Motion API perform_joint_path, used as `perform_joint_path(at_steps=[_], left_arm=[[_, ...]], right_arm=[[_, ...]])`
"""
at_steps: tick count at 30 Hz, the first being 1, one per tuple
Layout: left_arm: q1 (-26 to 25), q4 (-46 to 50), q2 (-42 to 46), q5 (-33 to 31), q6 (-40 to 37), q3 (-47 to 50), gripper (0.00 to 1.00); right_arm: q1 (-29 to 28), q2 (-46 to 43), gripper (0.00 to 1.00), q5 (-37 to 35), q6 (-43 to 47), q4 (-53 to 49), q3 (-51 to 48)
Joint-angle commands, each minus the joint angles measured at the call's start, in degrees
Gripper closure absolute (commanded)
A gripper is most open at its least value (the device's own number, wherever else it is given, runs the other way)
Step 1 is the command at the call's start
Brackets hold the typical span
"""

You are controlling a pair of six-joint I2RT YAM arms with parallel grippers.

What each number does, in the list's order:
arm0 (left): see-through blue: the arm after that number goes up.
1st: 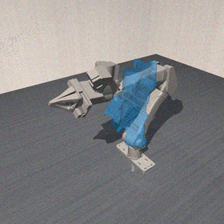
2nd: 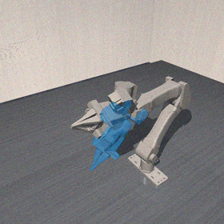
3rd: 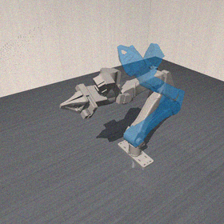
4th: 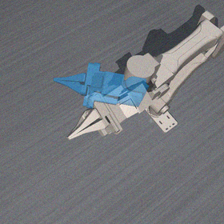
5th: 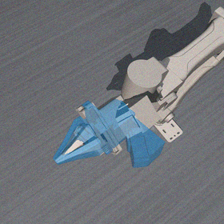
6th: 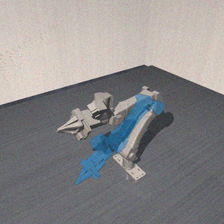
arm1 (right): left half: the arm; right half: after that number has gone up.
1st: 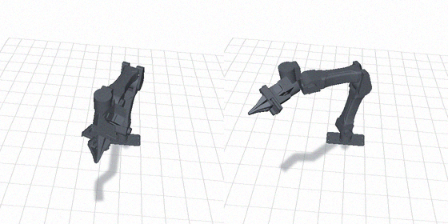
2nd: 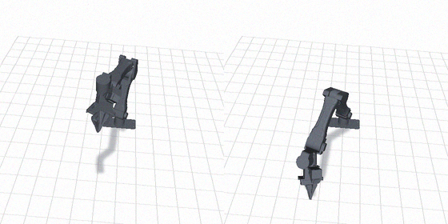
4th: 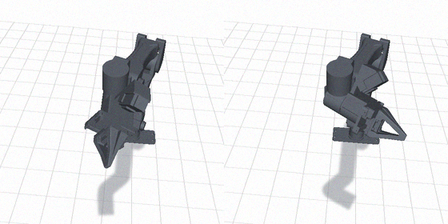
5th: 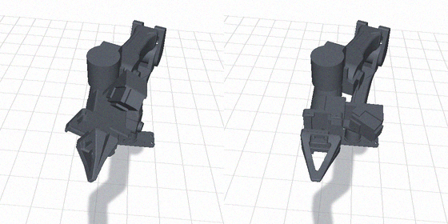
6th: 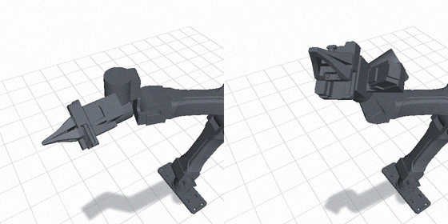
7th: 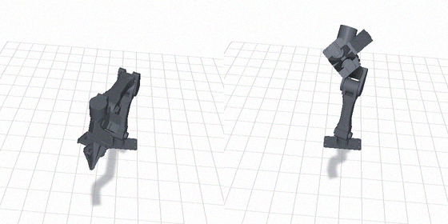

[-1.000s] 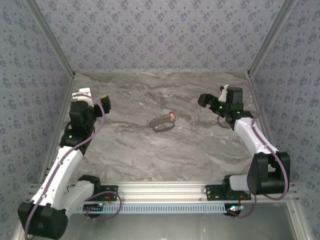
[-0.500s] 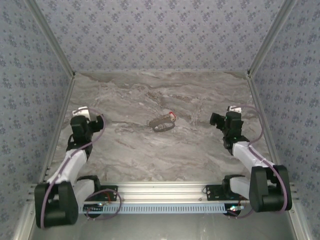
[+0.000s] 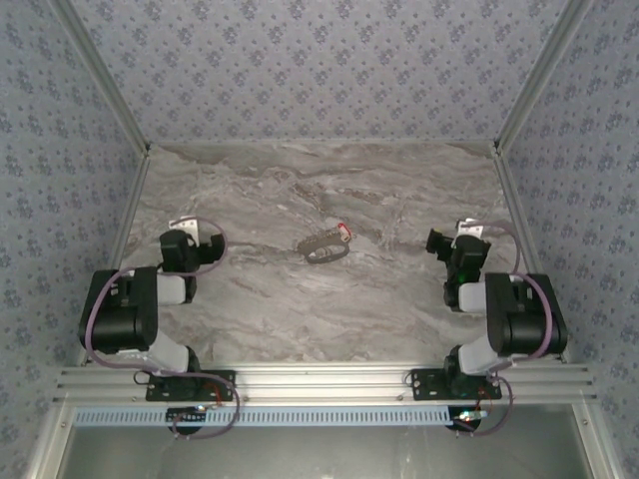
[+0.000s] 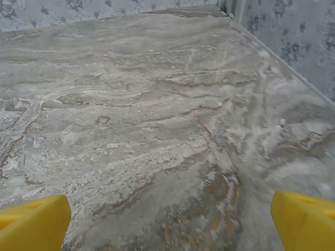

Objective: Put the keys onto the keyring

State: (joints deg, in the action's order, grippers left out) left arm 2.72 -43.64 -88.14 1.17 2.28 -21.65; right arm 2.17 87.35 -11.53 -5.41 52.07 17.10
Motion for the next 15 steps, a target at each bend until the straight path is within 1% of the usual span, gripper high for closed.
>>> perform_joint_path(at_steps=[1, 2, 4, 6, 7, 8, 9, 10, 12, 13, 14, 15], left_arm=[[-0.4, -2.1, 0.4, 2.0, -1.4, -2.4, 0.02], [-0.2, -2.8, 0.0, 1.7, -1.0, -2.3, 0.02], [-0.2, -2.1, 0.0, 1.1, -0.9, -2.5, 0.02], [-0.4, -2.1, 0.1, 0.9, -0.9, -2.5, 0.02], [-0.4, -2.3, 0.1, 0.9, -1.0, -2.4, 0.02], [-0.4, -2.2, 0.1, 0.9, -0.9, -2.4, 0.02], [-0.4, -2.3, 0.1, 0.9, -0.9, -2.4, 0.02], [-0.4, -2.2, 0.1, 0.8, -0.9, -2.4, 0.02], [-0.4, -2.2, 0.1, 0.9, -0.9, -2.4, 0.02], [-0.3, -2.2, 0.1, 0.9, -0.9, -2.4, 0.02], [-0.4, -2.2, 0.1, 0.9, -0.9, -2.4, 0.02], [-0.4, -2.2, 0.1, 0.9, -0.9, -2.4, 0.02]], right_arm=[[-0.5, -0.1, 0.0, 0.6, 1.0, -3.1, 3.5], [-1.1, 2.4, 0.0, 0.7, 3.9, 4.1, 2.2], [-1.1, 0.0, 0.0, 0.4, 0.9, -3.4, 3.6], [-1.4, 1.6, 0.0, -0.4, 4.4, 2.2, 2.2], [-2.0, 0.8, 0.0, -3.2, 3.3, 1.7, 2.1], [-2.7, 0.3, 0.0, -4.2, 2.4, 2.3, 1.3], [-3.1, 1.0, 0.0, -3.6, 3.3, 4.6, 0.7], [-3.3, 1.7, 0.0, -2.6, 6.0, 5.6, 0.8], [-3.5, 1.0, 0.0, -2.7, 4.3, 1.3, 2.8], [-3.5, 1.0, 0.0, -1.5, 4.0, 1.3, 2.7], [-3.5, 1.3, 0.0, -2.6, 5.2, 2.2, 2.2], [-3.7, 1.4, 0.0, -1.6, 6.2, 2.6, 2.3]])
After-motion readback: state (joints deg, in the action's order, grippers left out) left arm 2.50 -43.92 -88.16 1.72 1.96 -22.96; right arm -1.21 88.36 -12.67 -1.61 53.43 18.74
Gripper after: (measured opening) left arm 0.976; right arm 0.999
